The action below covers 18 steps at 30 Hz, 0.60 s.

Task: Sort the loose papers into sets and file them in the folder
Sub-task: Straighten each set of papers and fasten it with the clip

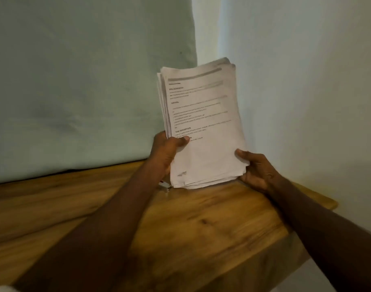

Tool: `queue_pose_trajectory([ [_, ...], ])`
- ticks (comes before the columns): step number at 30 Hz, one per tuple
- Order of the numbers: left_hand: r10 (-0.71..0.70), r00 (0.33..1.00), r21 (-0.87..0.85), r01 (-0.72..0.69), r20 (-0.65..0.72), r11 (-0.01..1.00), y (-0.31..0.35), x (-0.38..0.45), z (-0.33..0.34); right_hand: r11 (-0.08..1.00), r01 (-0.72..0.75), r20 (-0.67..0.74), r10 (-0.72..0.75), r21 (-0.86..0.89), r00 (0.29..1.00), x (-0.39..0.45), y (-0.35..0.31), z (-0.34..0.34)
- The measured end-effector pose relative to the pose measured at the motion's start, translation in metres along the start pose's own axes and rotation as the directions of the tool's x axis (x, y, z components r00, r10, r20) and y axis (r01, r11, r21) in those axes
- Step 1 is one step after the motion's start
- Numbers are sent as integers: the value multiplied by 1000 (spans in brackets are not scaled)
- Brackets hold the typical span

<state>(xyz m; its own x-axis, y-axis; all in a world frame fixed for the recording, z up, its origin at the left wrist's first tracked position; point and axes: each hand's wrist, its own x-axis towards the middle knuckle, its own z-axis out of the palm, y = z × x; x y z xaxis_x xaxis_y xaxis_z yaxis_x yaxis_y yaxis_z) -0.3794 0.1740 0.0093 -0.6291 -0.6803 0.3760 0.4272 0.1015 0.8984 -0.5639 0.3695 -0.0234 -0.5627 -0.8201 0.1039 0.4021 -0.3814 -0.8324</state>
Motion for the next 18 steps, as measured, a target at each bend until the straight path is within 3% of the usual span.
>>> queue_pose_trajectory([
  [3, 72, 997, 116, -69, -24, 991, 34, -30, -49, 953, -34, 137, 78, -300, 987, 2, 19, 41],
  [7, 147, 984, 198, -124, -104, 972, 84, -61, -120, 834, 97, 258, 55, -543, 965, 4, 33, 139],
  [11, 218, 952, 285, -152, -213, 946, 131, -80, -195, 746, 262, 377, -16, -612, 926, 13, 63, 248],
  [18, 293, 882, 371, -150, -369, 917, 157, -112, -305, 746, 334, 358, -137, -576, 923, 25, 155, 362],
])
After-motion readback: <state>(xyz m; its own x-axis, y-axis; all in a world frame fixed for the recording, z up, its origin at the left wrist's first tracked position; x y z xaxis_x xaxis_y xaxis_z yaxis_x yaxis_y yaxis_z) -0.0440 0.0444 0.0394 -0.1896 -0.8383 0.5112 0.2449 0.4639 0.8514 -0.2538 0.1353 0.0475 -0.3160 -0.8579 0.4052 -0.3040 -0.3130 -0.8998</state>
